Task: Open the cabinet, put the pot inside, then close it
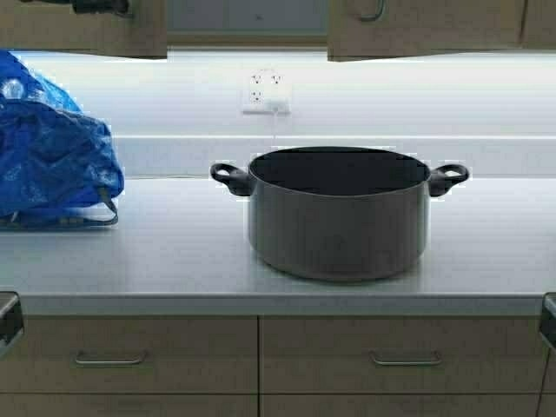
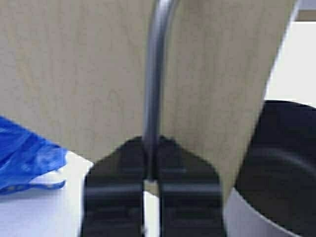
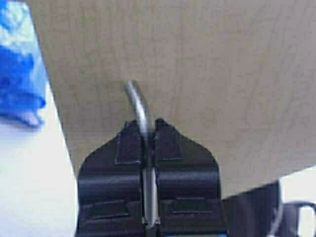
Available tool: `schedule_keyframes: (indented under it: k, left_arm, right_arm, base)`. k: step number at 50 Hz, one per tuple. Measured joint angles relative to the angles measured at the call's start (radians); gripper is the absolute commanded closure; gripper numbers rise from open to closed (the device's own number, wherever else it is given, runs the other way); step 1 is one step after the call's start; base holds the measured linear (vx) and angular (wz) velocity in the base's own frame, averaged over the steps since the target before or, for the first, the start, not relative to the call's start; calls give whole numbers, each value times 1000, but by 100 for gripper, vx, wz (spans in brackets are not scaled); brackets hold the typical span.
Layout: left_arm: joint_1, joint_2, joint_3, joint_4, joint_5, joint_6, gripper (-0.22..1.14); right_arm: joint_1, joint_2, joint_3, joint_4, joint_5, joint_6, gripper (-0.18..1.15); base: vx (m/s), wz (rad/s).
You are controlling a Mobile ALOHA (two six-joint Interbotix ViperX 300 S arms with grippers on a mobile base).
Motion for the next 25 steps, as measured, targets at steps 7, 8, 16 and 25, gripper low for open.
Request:
schedule_keyframes:
  k: [7, 8, 16, 25]
  left_arm:
    - [15, -21, 2, 23, 51, 11, 22]
    - [17, -23, 2, 29, 58, 15, 13]
    - [28, -57, 5, 46, 146, 49, -13]
    - [-3, -173, 29, 60, 304, 63, 31]
  right_arm:
    - [-84, -32, -3, -37, 135, 0, 17]
    - [-97, -38, -3, -41, 153, 0, 11]
    - [-212, -81, 6, -72, 318, 3, 2]
    - [-247, -241, 51, -104, 463, 31, 19]
  base:
    - [-10, 6]
    - [-10, 7]
    - [-10, 8]
    - [-10, 7]
